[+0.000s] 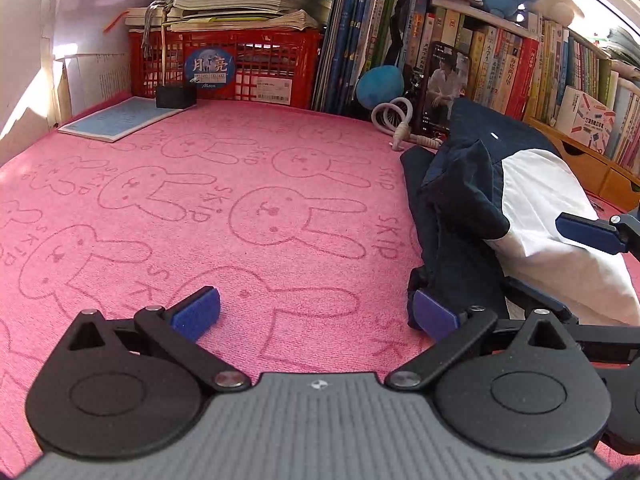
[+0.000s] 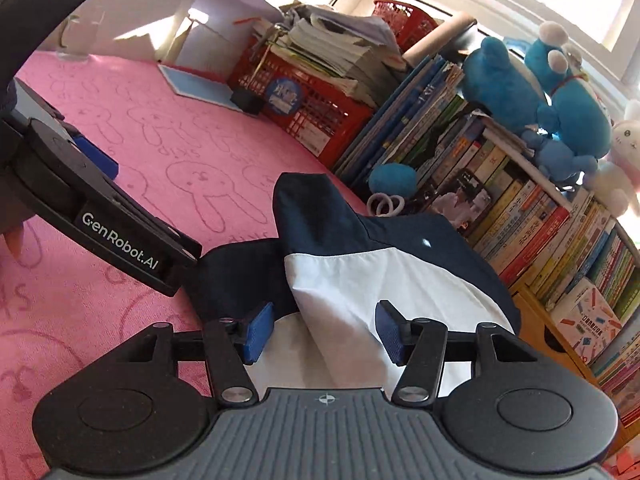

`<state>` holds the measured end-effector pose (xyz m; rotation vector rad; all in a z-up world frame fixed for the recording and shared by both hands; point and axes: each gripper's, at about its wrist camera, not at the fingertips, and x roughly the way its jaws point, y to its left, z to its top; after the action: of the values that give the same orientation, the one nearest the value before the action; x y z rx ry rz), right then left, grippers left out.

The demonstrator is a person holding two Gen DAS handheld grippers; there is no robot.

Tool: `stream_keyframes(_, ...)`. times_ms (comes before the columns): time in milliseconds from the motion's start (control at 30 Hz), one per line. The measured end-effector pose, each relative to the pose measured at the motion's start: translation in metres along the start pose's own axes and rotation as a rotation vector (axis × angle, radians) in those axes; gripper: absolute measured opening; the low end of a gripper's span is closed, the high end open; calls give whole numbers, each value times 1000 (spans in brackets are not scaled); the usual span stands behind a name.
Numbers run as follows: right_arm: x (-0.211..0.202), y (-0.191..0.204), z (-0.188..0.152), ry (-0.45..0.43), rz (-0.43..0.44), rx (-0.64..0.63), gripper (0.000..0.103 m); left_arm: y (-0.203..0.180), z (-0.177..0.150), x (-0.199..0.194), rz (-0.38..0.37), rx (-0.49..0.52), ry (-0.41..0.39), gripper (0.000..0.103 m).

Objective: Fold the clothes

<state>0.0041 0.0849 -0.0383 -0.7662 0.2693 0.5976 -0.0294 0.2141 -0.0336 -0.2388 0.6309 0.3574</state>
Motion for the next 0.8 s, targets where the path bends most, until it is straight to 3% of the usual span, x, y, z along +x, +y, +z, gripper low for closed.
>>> stream_keyframes(100,18,3,-2,-7,-106,-32,55,-5,0,2,21,25,10,103)
stream_keyframes(167,28,5,-4,-8,-140,-66,39,-7,0,3,34,40,16,103)
stream_keyframes(200,30,8,-5,-11,-152,-87,25,-7,0,3,33,39,15,103)
stream_keyframes(233,27,10,-7,-30,-164,-114,17,-7,0,3,33,39,15,103)
stream_keyframes(300,14,15,-12,-83,-187,-176,8,-6,0,3,30,35,14,103)
stream_keyframes(433,-9,24,-22,-177,-221,-301,6,-5,0,3,31,38,15,103)
stream_keyframes(600,-11,31,-30,-184,-227,-398,5,-4,-1,2,30,36,14,103)
stream_keyframes(667,-1,31,-26,-170,-256,-394,12,-5,0,2,28,31,13,103)
stream_keyframes(700,7,30,-22,-150,-264,-393,29,-5,0,2,27,32,13,103)
stream_keyframes(733,17,30,-17,-132,-263,-386,55,-5,0,2,29,33,13,103)
stream_keyframes(767,27,28,-14,-121,-249,-377,62,-6,0,2,30,35,14,103)
stream_keyframes(800,36,26,-10,-112,-230,-368,57,-6,0,2,30,35,14,103)
